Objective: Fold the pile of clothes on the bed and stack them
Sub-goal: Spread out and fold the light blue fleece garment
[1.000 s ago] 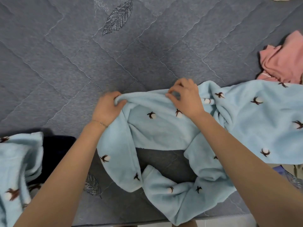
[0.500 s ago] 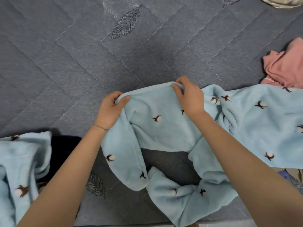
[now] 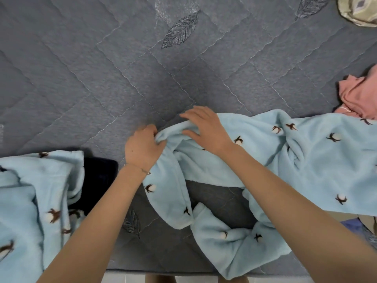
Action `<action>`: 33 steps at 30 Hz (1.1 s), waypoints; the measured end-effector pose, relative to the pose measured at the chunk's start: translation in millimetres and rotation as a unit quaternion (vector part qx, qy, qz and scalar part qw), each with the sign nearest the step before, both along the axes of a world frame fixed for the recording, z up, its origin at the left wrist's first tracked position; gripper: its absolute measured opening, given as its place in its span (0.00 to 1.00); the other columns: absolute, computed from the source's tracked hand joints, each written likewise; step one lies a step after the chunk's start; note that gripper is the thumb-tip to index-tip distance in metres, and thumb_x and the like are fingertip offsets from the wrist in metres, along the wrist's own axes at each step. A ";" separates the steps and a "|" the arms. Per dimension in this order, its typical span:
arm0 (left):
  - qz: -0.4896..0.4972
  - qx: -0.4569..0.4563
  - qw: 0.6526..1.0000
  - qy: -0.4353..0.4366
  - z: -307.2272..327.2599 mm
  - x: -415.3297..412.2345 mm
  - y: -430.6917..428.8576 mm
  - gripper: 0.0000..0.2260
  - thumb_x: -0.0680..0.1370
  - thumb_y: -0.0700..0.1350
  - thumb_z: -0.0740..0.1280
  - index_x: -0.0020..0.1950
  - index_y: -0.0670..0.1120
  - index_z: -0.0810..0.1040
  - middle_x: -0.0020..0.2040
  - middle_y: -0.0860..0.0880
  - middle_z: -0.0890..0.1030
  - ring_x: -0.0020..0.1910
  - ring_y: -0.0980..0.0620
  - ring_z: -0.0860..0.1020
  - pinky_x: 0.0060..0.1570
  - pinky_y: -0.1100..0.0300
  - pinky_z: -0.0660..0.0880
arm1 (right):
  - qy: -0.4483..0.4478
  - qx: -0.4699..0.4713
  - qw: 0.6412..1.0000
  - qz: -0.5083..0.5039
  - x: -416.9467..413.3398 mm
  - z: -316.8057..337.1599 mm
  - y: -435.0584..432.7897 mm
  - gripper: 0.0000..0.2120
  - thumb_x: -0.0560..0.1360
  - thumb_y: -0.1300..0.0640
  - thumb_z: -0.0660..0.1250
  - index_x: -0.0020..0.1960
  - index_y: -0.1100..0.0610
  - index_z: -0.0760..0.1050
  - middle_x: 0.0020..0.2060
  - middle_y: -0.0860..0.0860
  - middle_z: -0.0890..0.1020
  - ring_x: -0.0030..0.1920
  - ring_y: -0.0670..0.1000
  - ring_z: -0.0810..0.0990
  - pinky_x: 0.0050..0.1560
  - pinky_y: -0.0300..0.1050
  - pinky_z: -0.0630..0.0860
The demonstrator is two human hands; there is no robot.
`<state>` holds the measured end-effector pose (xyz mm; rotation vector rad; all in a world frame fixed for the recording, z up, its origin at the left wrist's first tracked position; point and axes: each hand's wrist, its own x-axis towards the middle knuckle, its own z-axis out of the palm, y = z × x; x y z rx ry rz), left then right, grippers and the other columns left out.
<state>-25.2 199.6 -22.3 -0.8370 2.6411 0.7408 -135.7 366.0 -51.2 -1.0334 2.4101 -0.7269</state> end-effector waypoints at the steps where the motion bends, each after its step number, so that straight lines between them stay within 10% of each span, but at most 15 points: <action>1: -0.003 0.011 1.000 -0.001 3.3 0.2 -2.5 0.08 0.76 0.44 0.67 0.43 0.39 0.75 0.42 0.44 0.77 0.42 0.43 0.76 0.39 0.53 0.69 | -0.008 -0.007 1.000 0.011 2.9 4.2 -8.6 0.19 0.75 0.47 0.64 0.60 0.58 0.79 0.56 0.54 0.82 0.62 0.59 0.77 0.68 0.53 0.65; 6: -0.014 0.046 0.997 0.068 16.9 -3.8 -23.7 0.05 0.77 0.39 0.65 0.47 0.39 0.78 0.43 0.44 0.79 0.43 0.45 0.76 0.42 0.50 0.72 | -0.080 -0.018 0.996 -0.033 4.7 26.0 -36.1 0.08 0.78 0.54 0.67 0.48 0.59 0.79 0.41 0.51 0.82 0.42 0.52 0.77 0.46 0.50 0.73; 17: -0.031 0.033 0.998 -0.045 36.3 -9.8 -60.5 0.07 0.74 0.39 0.67 0.51 0.43 0.72 0.44 0.45 0.76 0.42 0.44 0.74 0.38 0.54 0.68 | -0.072 0.057 0.979 -0.181 8.4 36.6 -45.4 0.10 0.80 0.50 0.64 0.51 0.56 0.78 0.36 0.49 0.77 0.40 0.51 0.73 0.39 0.44 0.64; 24: 0.041 0.376 0.926 -0.021 37.5 -14.2 -100.4 0.06 0.76 0.35 0.70 0.49 0.33 0.80 0.43 0.42 0.79 0.41 0.51 0.76 0.43 0.57 0.73 | -0.074 0.015 0.992 -0.104 12.3 47.5 -66.9 0.11 0.77 0.48 0.68 0.57 0.50 0.80 0.53 0.45 0.82 0.56 0.49 0.77 0.62 0.50 0.68; 27: 0.059 0.451 0.890 -0.036 40.7 -9.9 -100.5 0.09 0.78 0.37 0.68 0.56 0.34 0.79 0.47 0.42 0.81 0.44 0.51 0.78 0.47 0.57 0.76 | -0.130 -0.025 0.988 -0.073 19.4 53.8 -79.3 0.10 0.74 0.46 0.71 0.52 0.50 0.80 0.44 0.40 0.82 0.46 0.39 0.77 0.54 0.36 0.69; 33: -0.024 0.302 0.949 -0.086 38.0 7.5 -88.5 0.22 0.72 0.48 0.75 0.59 0.44 0.69 0.53 0.49 0.75 0.50 0.52 0.74 0.50 0.55 0.74 | -0.181 -0.062 0.961 -0.199 29.1 56.4 -87.9 0.08 0.76 0.54 0.70 0.40 0.52 0.74 0.33 0.42 0.75 0.36 0.41 0.72 0.42 0.37 0.68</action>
